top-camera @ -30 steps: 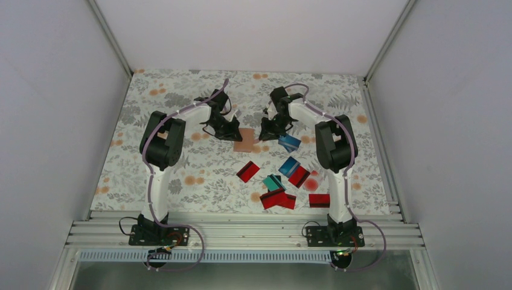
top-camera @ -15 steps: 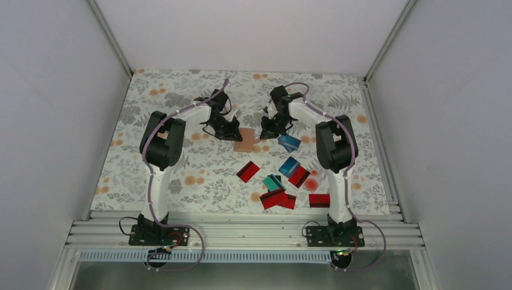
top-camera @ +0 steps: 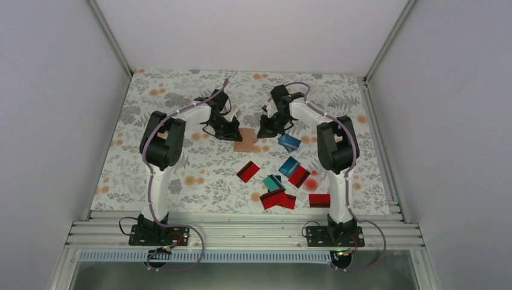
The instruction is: Put the credit cards into the card holder
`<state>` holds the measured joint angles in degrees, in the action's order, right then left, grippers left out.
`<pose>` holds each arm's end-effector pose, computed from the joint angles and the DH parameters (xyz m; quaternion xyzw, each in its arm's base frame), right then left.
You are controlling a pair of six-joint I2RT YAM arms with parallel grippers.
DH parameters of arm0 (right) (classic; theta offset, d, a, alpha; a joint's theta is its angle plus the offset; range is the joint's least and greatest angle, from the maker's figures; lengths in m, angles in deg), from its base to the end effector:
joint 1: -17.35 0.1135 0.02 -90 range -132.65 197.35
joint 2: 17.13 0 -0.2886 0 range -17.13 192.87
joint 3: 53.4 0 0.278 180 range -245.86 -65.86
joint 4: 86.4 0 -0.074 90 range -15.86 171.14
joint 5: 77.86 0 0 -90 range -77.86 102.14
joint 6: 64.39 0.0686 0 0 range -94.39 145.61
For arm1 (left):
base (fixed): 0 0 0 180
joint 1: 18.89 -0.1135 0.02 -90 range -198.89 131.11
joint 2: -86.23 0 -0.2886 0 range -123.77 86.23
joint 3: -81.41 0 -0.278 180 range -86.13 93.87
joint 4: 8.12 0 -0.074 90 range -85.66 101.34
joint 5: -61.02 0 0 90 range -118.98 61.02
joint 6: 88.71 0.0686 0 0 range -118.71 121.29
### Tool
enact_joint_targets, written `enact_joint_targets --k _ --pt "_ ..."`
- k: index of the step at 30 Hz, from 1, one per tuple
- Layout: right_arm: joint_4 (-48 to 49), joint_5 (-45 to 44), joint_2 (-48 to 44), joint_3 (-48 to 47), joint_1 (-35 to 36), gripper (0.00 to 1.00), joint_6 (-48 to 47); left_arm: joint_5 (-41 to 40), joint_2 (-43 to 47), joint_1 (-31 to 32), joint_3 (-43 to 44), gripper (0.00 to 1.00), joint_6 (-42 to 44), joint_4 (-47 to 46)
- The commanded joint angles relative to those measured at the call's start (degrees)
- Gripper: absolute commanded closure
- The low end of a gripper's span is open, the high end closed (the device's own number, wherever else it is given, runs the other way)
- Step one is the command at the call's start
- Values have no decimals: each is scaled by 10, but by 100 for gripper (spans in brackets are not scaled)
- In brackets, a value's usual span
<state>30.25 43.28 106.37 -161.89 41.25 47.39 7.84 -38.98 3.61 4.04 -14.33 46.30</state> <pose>0.4195 0.2247 0.1522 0.0449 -0.9577 -0.2840 0.0136 0.4204 -0.2186 0.1169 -0.0923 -0.9389 0.3317 0.0009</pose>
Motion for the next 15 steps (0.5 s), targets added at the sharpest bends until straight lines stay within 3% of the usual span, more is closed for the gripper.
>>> enact_joint_targets --k 1,15 --pt "16 41 -11 -9 7 96 9 -26 -28 4 -5 98 1 0" --pt "-10 70 77 -97 39 96 26 -25 -28 5 -5 98 8 6"
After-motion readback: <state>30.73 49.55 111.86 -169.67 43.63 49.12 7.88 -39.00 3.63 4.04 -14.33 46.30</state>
